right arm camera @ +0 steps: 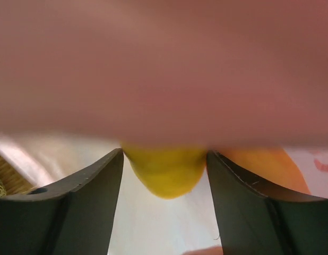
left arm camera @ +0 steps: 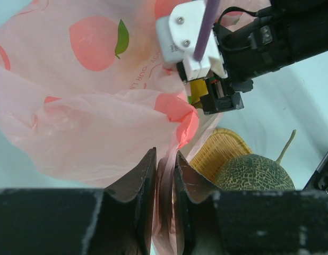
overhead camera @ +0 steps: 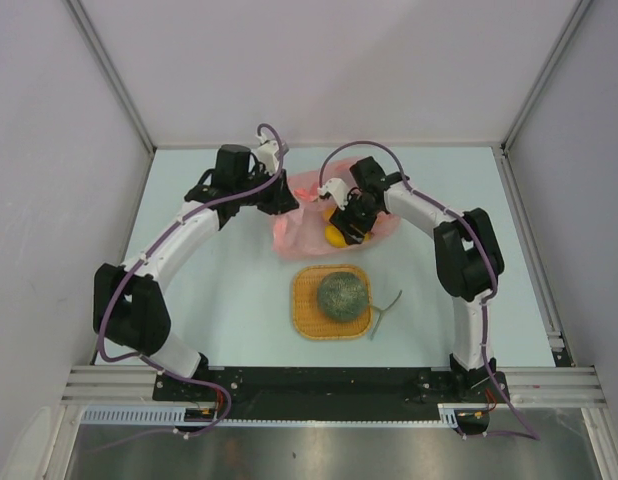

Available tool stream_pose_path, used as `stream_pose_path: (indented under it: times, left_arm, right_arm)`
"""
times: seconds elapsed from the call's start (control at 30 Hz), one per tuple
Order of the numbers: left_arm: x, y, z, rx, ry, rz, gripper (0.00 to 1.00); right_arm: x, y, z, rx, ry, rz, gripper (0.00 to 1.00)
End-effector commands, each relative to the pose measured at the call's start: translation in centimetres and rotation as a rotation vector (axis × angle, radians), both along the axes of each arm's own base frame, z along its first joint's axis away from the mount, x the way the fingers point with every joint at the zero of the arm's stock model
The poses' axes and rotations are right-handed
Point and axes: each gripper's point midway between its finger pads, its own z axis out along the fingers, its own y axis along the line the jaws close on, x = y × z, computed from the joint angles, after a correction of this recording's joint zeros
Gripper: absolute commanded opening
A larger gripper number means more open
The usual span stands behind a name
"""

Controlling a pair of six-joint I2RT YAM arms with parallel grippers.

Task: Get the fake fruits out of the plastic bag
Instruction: Take out the fake fruit from the plastic bag.

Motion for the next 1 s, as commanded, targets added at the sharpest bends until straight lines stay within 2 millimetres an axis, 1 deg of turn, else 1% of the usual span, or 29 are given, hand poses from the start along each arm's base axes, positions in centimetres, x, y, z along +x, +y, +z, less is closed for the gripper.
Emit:
stream_pose_path:
  times: [0.0,0.07,0.1,0.13,0.17,0.2,0.23,0.27,0.3,0.33,0.37,0.4,0.5,0.53,0.63,0.7,0.73,0.77,0.8,0.9,0.97]
  left_arm:
    - [0.2,-0.4,0.2,0.008,-0.040,-0.018,0.22]
    - [0.3,-0.5,0.2,0.005,-0.040,-0.020,0.22]
    - [0.2,-0.5,0.3,0.003,-0.043,-0.021,0.22]
    - [0.2,-0.5,0.3,0.004,-0.043,-0.019,0.22]
    - [0.2,-0.5,0.2,0.004,-0.043,-0.018,0.22]
    - [0.2,-0.5,0.3,0.004,-0.043,-0.018,0.22]
    - [0.2,-0.5,0.2,0.007,-0.042,-0.018,0.22]
    - [0.2,-0.4,0.3,0.007,-0.044,-0.016,0.22]
    - [0.3,-0.3,0.2,0.013,-0.045,-0.011,0.22]
    - [0.3,-0.3,0.0,0.014,-0.041,-0.011,0.22]
    - [0.4,-0.3,-0.1,0.017,-0.039,-0.006,0.22]
    - [0.5,-0.3,-0.2,0.014,-0.035,-0.002,0.22]
    - [0.7,-0.5,-0.4,0.006,-0.025,0.002,0.22]
    - [0.7,-0.6,-0.5,0.004,-0.021,0.003,0.22]
    - [1.0,-0.6,-0.4,0.007,-0.023,0.006,0.22]
    - [1.1,-0.6,-0.2,0.008,-0.029,0.009,0.22]
    - [1.1,-0.6,-0.2,0.007,-0.028,0.008,0.22]
    - [1.2,-0.7,0.0,0.003,-0.033,0.006,0.22]
    - [1.2,-0.7,-0.1,0.002,-0.033,0.006,0.22]
    - [1.4,-0.8,0.2,0.001,-0.043,0.005,0.22]
    - [1.6,-0.7,0.3,0.008,-0.049,0.006,0.22]
  right_arm:
    - [1.5,-0.1,-1.1,-0.045,-0.046,0.052,0.69]
    - [1.3,-0.4,-2.2,-0.074,-0.019,0.060,0.68]
    - [1.5,-0.4,-2.0,-0.075,-0.022,0.064,0.67]
    - [1.4,-0.3,-1.9,-0.070,-0.020,0.071,0.59]
    - [1.6,-0.5,-1.0,-0.050,-0.034,0.069,0.55]
    - [1.2,-0.1,-0.4,-0.016,-0.032,0.083,0.52]
    - [1.1,0.1,0.3,0.003,-0.045,0.096,0.45]
    - [1.0,0.2,1.0,0.022,-0.057,0.105,0.41]
    - [0.6,0.6,3.3,0.068,-0.090,0.126,0.38]
    - [0.0,0.5,3.7,0.081,-0.093,0.141,0.34]
    - [-0.5,0.6,4.8,0.101,-0.104,0.151,0.32]
    - [-1.2,0.8,6.9,0.145,-0.128,0.167,0.31]
    - [-3.5,1.0,9.3,0.207,-0.127,0.201,0.30]
    - [-4.4,0.7,10.8,0.227,-0.145,0.208,0.30]
    - [-6.6,0.5,12.1,0.248,-0.147,0.260,0.30]
    - [-8.1,-0.1,11.0,0.228,-0.105,0.287,0.29]
    - [-8.5,-0.3,10.8,0.224,-0.098,0.289,0.29]
    - [-9.0,-0.7,9.9,0.210,-0.076,0.294,0.29]
    - [-9.5,-1.1,9.3,0.199,-0.053,0.299,0.27]
    - [-10.5,-1.6,8.0,0.173,-0.019,0.321,0.25]
    - [-10.6,-1.8,7.1,0.147,-0.007,0.328,0.25]
